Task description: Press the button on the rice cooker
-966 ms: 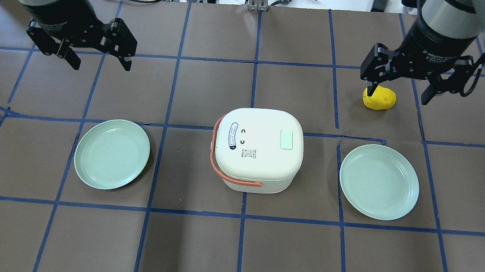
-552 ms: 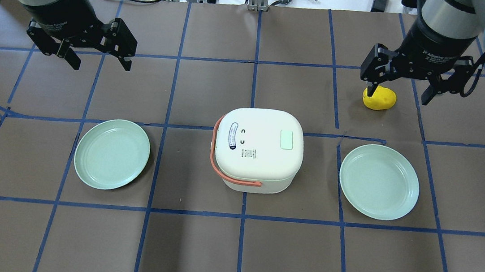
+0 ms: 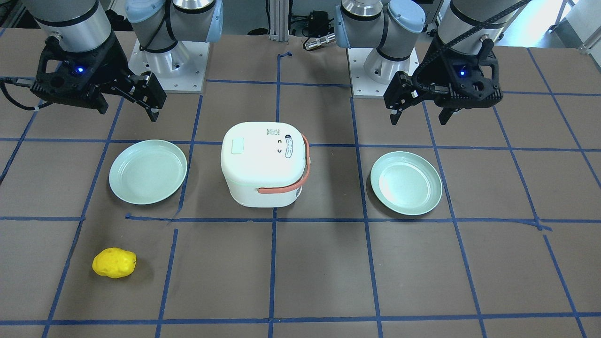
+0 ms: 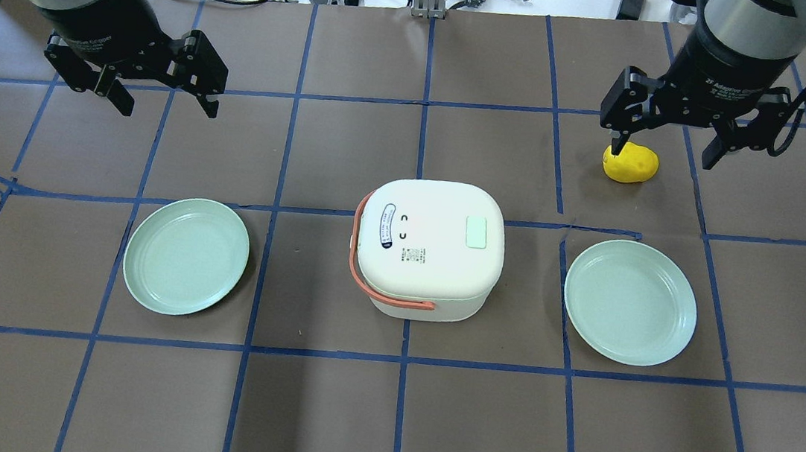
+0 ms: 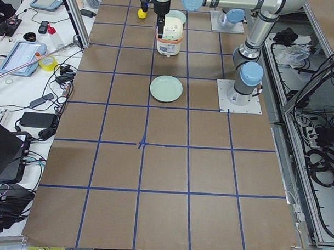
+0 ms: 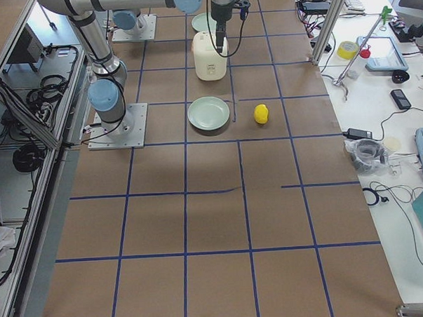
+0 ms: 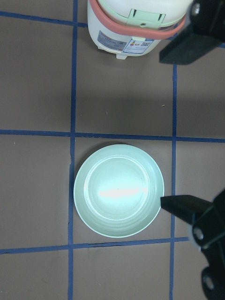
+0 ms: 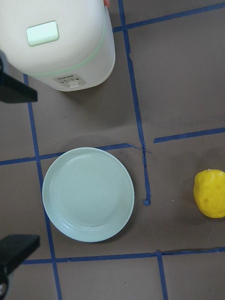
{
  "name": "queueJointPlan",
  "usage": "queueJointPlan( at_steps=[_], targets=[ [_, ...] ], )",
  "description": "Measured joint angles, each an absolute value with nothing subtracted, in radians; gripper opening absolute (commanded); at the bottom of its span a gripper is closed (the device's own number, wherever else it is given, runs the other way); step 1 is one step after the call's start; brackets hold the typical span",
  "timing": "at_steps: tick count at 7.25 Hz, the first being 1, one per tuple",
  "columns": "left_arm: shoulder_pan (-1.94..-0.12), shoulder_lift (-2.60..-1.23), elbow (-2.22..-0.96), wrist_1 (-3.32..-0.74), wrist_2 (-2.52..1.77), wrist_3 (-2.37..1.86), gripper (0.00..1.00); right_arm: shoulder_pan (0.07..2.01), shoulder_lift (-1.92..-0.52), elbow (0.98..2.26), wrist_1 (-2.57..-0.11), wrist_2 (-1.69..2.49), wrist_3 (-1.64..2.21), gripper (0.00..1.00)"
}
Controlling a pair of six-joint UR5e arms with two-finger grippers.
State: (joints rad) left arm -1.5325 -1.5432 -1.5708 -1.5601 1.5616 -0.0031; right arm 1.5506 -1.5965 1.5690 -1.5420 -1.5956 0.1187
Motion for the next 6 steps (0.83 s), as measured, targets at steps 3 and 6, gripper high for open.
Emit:
queueJointPlan(
  at_steps=[3, 6],
  targets=[
    [-1.532, -1.543, -1.571, -1.560, 1.562, -0.003, 1.00, 1.552, -1.600, 1.560, -1.540, -1.598, 0.133, 1.00],
    [-1.532, -1.543, -1.571, -1.560, 1.562, -0.003, 1.00, 1.556, -1.593, 1.570, -1.545, -1.592, 0.138, 0.89]
  ],
)
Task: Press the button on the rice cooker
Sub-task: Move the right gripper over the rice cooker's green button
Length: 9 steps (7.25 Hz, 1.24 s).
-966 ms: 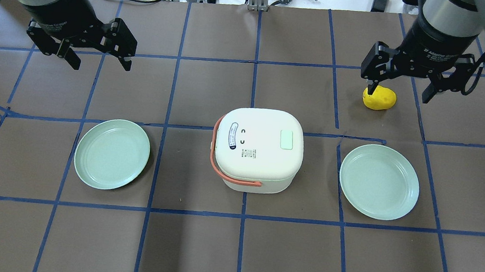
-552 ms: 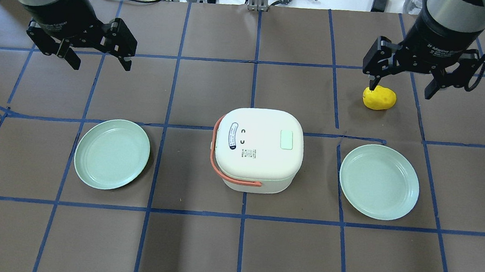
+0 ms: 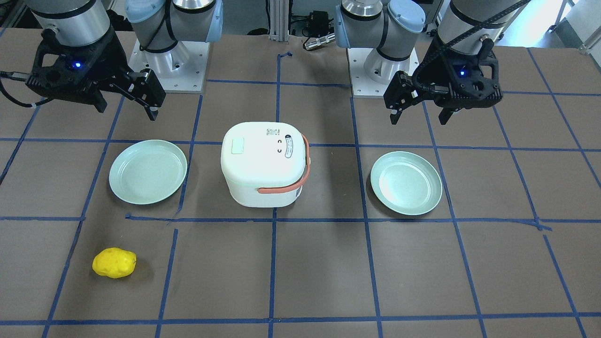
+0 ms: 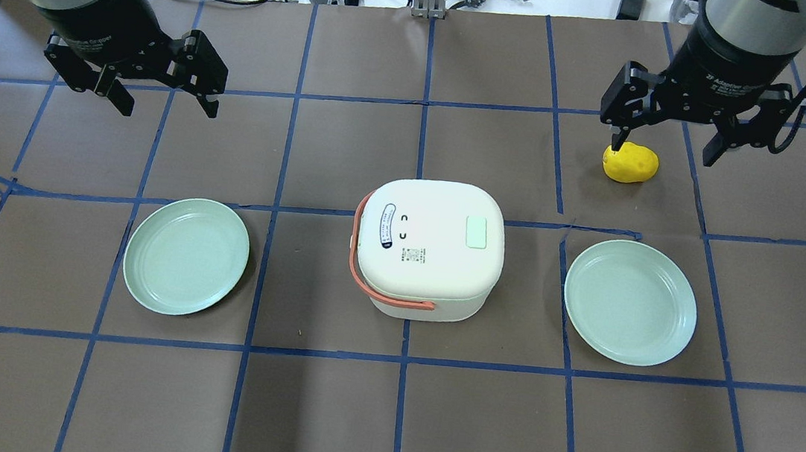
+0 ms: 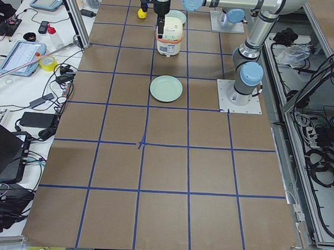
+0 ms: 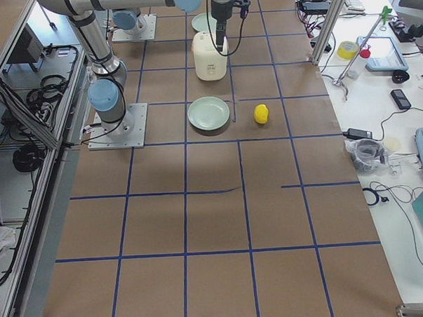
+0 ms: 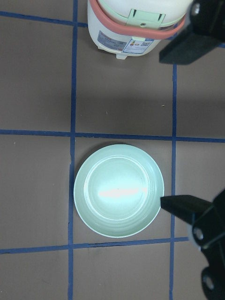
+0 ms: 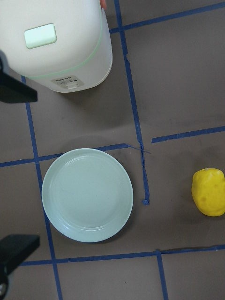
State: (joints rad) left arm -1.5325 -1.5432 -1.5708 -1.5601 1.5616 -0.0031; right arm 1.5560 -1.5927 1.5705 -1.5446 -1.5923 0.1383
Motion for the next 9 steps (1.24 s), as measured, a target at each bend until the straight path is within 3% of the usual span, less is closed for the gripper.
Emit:
queueJointPlan(
  at_steps=[1, 2, 3, 9],
  targets=[
    [-1.532, -1.543, -1.571, -1.560, 1.562, -0.003, 1.00, 1.563, -1.586, 1.574, -1.547, -1.581, 0.154, 0.57],
    [-1.532, -1.543, -1.571, -1.560, 1.562, -0.004, 1.00, 1.577, -1.574, 1.576, -1.548, -1.570, 0.179, 0.17],
    [-1.532, -1.543, -1.571, -1.560, 1.562, -0.003, 1.00, 1.599, -1.559, 1.578, -1.549, -1.547, 0.215, 0.00],
    [-1.532, -1.543, -1.571, -1.560, 1.562, -0.003, 1.00, 1.722, -1.495, 1.643, -1.604, -1.440, 0.315, 0.00]
  ],
)
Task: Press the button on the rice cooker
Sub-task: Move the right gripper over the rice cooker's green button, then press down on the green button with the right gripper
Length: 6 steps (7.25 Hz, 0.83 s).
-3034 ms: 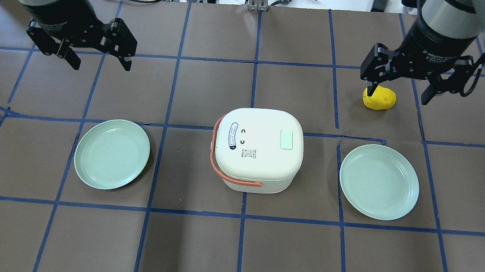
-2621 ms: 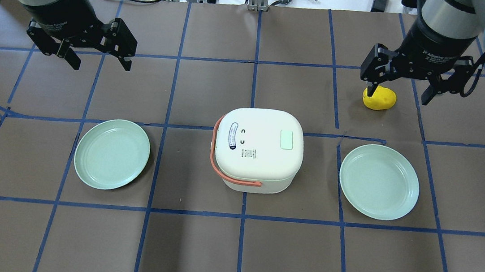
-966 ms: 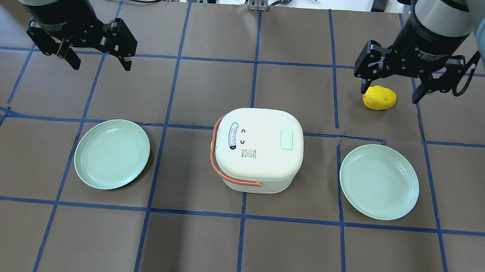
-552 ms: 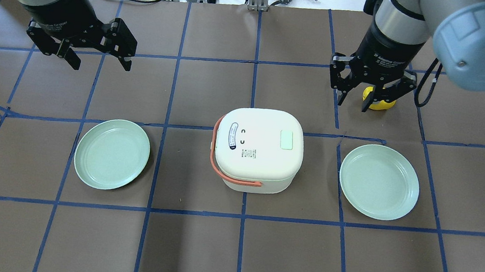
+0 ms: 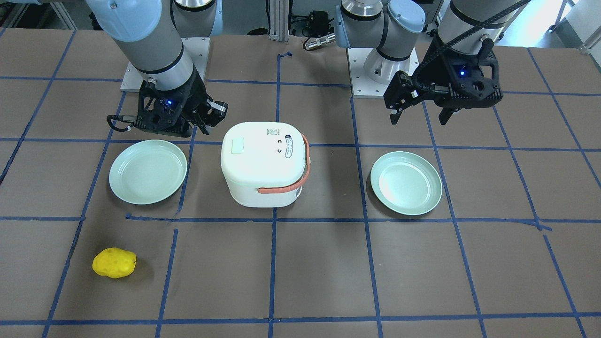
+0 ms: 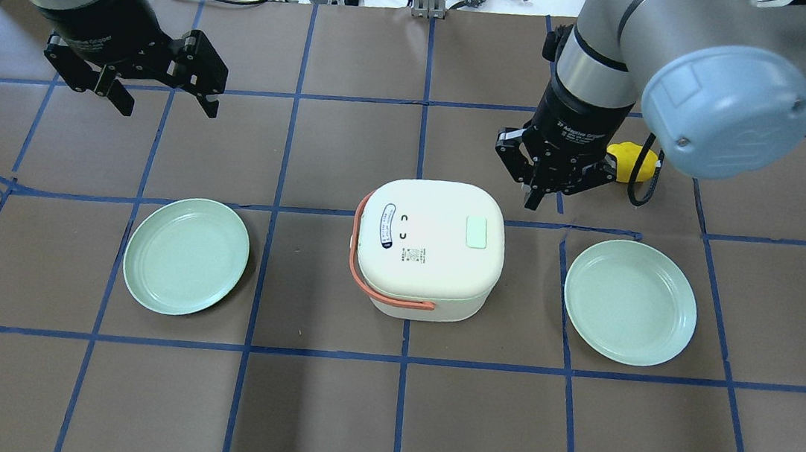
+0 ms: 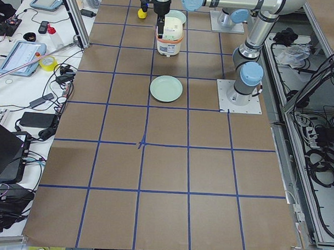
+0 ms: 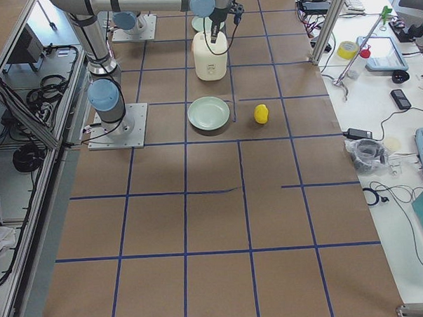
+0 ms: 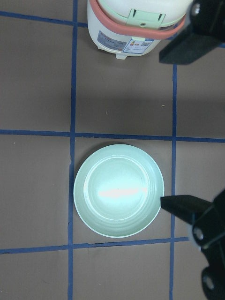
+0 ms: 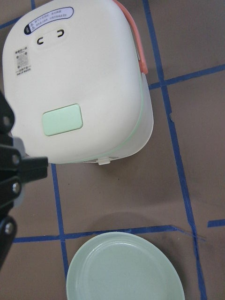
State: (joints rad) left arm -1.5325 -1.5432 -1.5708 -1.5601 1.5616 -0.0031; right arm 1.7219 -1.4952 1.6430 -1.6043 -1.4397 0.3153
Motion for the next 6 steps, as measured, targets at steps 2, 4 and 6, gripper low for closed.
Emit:
queueJointPlan(
  at_steps=[2, 4, 6],
  targets=[
    [-1.532, -1.543, -1.571, -1.560, 1.562, -0.003, 1.00, 1.743, -1.477, 1.671, -1.658, -1.415, 0.316, 0.00],
    [-1.532, -1.543, -1.571, -1.560, 1.562, -0.003, 1.00, 1.754, -1.461, 1.686, -1.679, -1.376, 0.315, 0.00],
    [-1.532, -1.543, -1.571, -1.560, 1.562, -0.003, 1.00, 1.764, -1.456, 1.720, -1.717, -1.362, 0.316, 0.00]
  ],
)
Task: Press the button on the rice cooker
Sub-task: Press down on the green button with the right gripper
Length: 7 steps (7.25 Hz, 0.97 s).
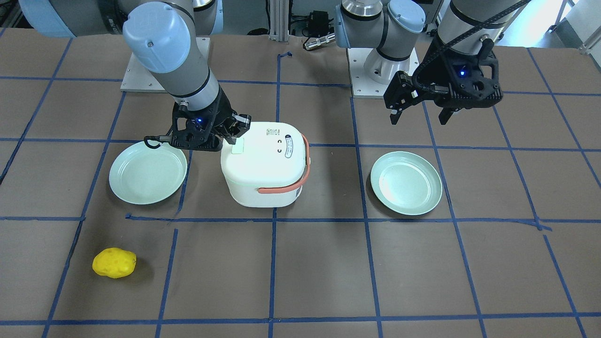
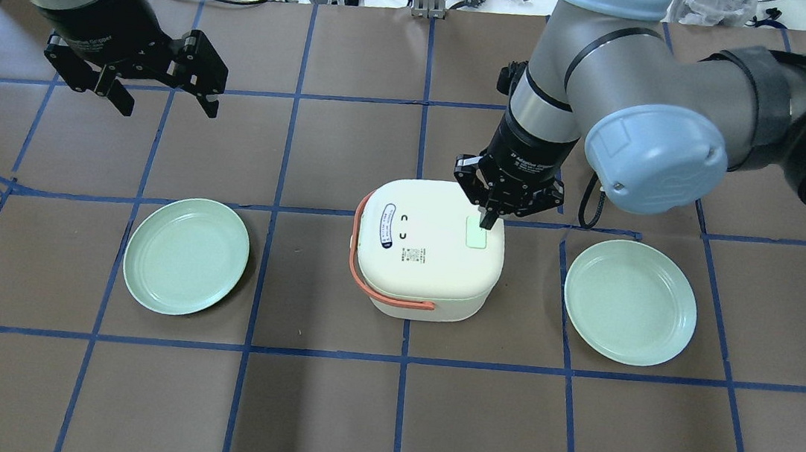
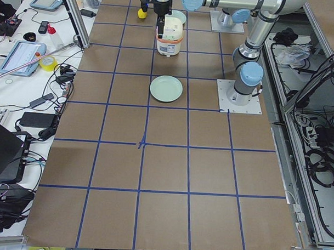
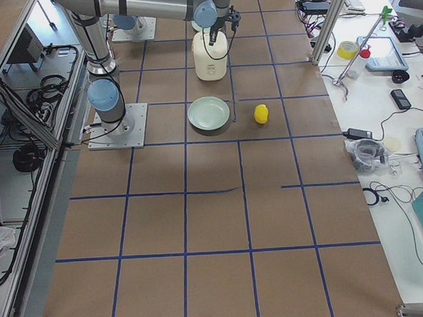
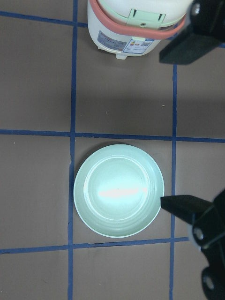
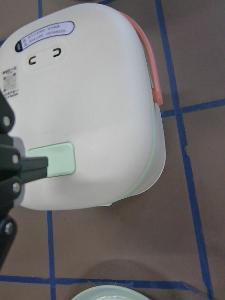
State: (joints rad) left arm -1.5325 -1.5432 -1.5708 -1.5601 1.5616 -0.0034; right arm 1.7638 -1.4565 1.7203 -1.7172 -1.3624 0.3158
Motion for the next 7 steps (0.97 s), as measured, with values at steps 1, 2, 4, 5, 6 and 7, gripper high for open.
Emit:
queueJointPlan(
  at_steps=[1, 2, 4, 5, 6, 7],
  targets=[
    [-1.532, -1.543, -1.571, -1.560, 1.562, -0.003, 1.00, 1.767, -1.456, 1.731, -1.729, -1.361, 0.316, 0.00],
    [-1.532, -1.543, -1.571, -1.560, 1.562, -0.003, 1.00, 1.768, -1.455, 1.738, -1.734, -1.361, 0.316, 0.00],
    [-1.532, -1.543, -1.571, -1.560, 1.562, -0.004, 1.00, 1.769, -1.454, 1.749, -1.738, -1.361, 0.315, 0.00],
    [-1.532, -1.543, -1.571, -1.560, 1.562, -0.004, 1.00, 1.769, -1.454, 1.752, -1.738, -1.361, 0.315, 0.00],
    [-1.532, -1.543, -1.571, -1.560, 1.562, -0.004, 1.00, 1.769, -1.453, 1.753, -1.737, -1.361, 0.315, 0.00],
    [-1.532, -1.543, -1.571, -1.560, 1.562, -0.003, 1.00, 1.770, -1.451, 1.753, -1.737, -1.361, 0.315, 0.00]
  ],
)
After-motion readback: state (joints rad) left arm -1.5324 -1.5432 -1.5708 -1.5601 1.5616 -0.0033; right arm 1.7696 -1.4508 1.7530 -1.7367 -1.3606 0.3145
